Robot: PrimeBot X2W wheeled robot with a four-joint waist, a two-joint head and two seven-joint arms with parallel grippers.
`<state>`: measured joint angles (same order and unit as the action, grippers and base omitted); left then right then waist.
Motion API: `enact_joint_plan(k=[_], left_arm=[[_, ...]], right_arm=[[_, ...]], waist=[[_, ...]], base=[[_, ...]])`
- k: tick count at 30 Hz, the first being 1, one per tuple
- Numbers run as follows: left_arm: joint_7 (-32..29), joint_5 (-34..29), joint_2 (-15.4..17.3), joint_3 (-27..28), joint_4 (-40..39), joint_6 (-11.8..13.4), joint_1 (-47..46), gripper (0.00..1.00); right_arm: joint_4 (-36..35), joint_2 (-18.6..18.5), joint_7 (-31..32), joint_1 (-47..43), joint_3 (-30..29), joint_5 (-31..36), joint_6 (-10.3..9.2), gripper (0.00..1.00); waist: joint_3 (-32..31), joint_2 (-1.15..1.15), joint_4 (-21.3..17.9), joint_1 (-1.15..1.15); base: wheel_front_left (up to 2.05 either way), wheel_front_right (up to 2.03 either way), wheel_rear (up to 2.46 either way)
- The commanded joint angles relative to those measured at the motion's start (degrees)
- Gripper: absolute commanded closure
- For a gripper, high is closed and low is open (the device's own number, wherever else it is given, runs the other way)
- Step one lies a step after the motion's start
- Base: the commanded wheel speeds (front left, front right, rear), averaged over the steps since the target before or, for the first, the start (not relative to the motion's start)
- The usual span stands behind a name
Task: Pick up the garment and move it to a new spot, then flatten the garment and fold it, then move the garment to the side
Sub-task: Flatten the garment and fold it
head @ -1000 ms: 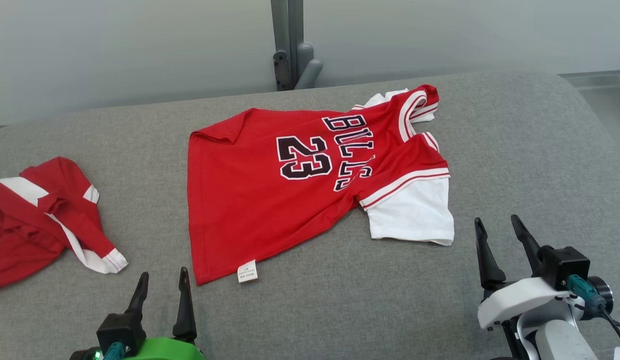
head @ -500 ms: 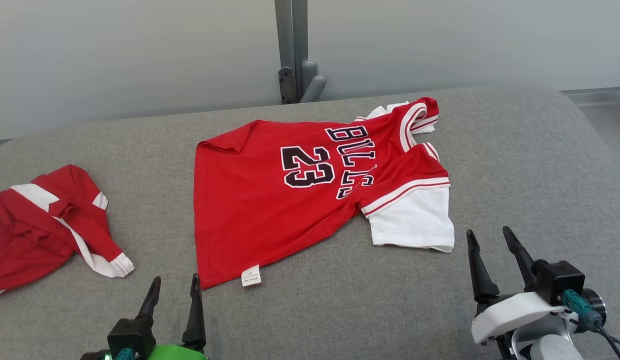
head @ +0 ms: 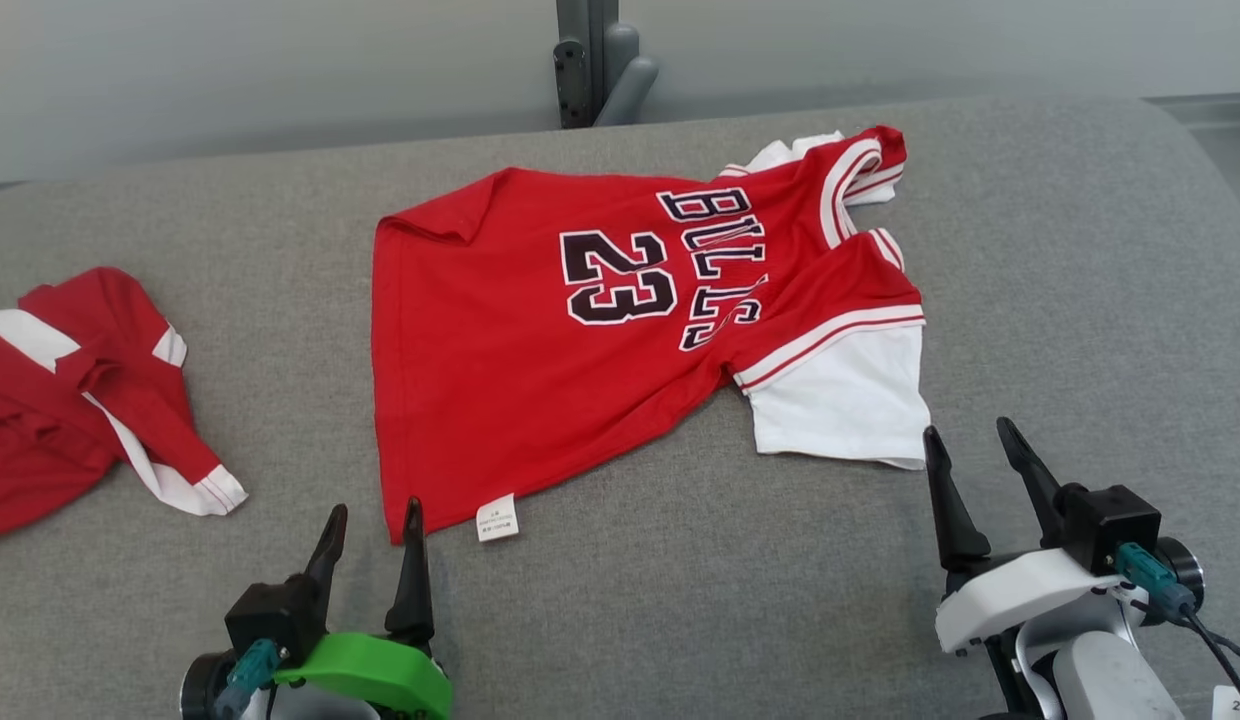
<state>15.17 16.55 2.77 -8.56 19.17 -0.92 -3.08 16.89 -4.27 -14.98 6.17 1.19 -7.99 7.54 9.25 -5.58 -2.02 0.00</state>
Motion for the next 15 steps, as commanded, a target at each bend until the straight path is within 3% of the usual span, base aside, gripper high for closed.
enact_joint_plan(k=[1,15], left_arm=[[-0.05,1.06,0.23,-0.25,1.39,0.41,-1.05,0.0],[-0.05,3.87,0.22,-1.86,8.74,2.26,-7.07,0.0]], right_arm=[[0.25,0.05,-0.09,0.84,0.33,-0.36,-0.1,0.0],[3.91,0.13,-0.09,4.62,1.54,-0.69,-0.1,0.0]], waist=[[4.02,0.0,-0.11,0.0],[9.53,0.0,-1.33,0.0]], base=[[0.0,0.0,0.0],[0.0,0.0,0.0]])
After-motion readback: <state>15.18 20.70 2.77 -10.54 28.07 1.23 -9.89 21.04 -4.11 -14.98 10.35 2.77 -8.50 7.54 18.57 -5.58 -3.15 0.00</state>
